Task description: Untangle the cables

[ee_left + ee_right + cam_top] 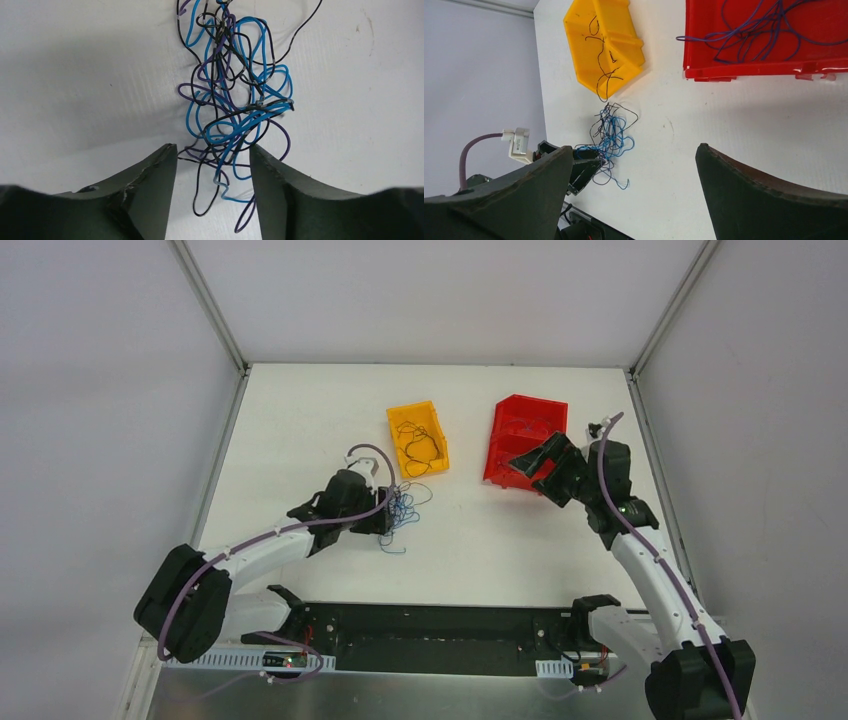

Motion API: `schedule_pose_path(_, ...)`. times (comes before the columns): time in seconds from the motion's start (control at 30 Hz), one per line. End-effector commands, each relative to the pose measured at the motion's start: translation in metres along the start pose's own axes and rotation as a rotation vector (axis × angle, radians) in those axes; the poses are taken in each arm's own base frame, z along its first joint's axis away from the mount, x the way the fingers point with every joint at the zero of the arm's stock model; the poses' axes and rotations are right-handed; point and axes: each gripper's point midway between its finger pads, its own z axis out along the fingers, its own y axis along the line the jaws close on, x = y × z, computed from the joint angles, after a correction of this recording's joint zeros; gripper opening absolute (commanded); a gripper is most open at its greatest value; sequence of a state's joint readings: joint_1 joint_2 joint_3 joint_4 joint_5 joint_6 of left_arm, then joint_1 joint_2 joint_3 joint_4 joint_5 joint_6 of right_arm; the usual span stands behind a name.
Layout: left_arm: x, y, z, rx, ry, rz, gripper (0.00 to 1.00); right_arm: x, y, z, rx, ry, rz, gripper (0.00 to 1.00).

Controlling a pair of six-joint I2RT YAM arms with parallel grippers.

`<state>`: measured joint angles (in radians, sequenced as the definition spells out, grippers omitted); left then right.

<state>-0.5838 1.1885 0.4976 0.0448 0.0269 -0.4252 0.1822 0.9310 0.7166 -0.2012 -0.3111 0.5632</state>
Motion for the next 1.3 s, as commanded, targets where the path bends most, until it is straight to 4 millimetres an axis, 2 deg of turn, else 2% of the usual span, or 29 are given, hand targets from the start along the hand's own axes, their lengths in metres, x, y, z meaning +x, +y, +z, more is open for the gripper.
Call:
schedule_pose_path(0.0, -0.012, -0.020, -0.003, 0.078, -0.005, 0.038, 0.40, 0.005, 0.020, -0.001, -0.096, 0.015, -0.030, 0.96)
schedule_pose_path(0.07, -0.013, -0.024, -0.007, 0.103, -0.016, 0.041, 0.01, 0.013, 0.027, 0.001, -0.122, 0.047, -0.062, 0.95)
schedule_pose_path(0.13, -0.017, -0.032, -0.015, 0.157, -0.053, 0.043, 0.00, 0.027, 0.036, 0.005, -0.141, 0.095, -0.118, 0.94)
schedule_pose_path(0.23, -0.024, -0.062, -0.034, 0.354, -0.144, 0.061, 0.00, 0.054, 0.044, 0.014, -0.144, 0.195, -0.194, 0.89)
schedule_pose_path(0.33, -0.023, -0.066, -0.041, 0.392, -0.166, 0.062, 0.00, 0.081, 0.050, 0.025, -0.169, 0.279, -0.239, 0.86)
schedule_pose_path(0.47, -0.023, -0.072, -0.040, 0.420, -0.158, 0.068, 0.00, 0.109, 0.038, 0.046, -0.127, 0.328, -0.262, 0.80)
schedule_pose_path(0.53, -0.023, -0.071, -0.037, 0.409, -0.144, 0.069, 0.00, 0.121, 0.031, 0.057, -0.100, 0.343, -0.260, 0.74)
schedule_pose_path(0.67, -0.023, -0.065, -0.032, 0.366, -0.129, 0.061, 0.00, 0.136, 0.033, 0.080, -0.084, 0.343, -0.281, 0.65)
schedule_pose_path(0.77, -0.026, -0.049, -0.028, 0.270, -0.142, 0.044, 0.00, 0.149, 0.022, 0.100, -0.004, 0.338, -0.321, 0.62)
schedule_pose_path(0.87, -0.026, -0.024, -0.025, 0.127, -0.144, 0.018, 0.00, 0.159, 0.019, 0.115, 0.041, 0.331, -0.341, 0.60)
schedule_pose_path(0.93, -0.028, -0.016, -0.025, 0.079, -0.156, 0.007, 0.00, 0.163, 0.019, 0.123, 0.053, 0.328, -0.343, 0.60)
schedule_pose_path(1.1, -0.028, -0.016, -0.024, 0.078, -0.146, 0.008, 0.00, 0.171, 0.028, 0.142, 0.085, 0.303, -0.388, 0.60)
schedule_pose_path(1.27, -0.028, -0.016, -0.025, 0.081, -0.147, 0.009, 0.00, 0.178, 0.019, 0.152, 0.259, 0.256, -0.526, 0.55)
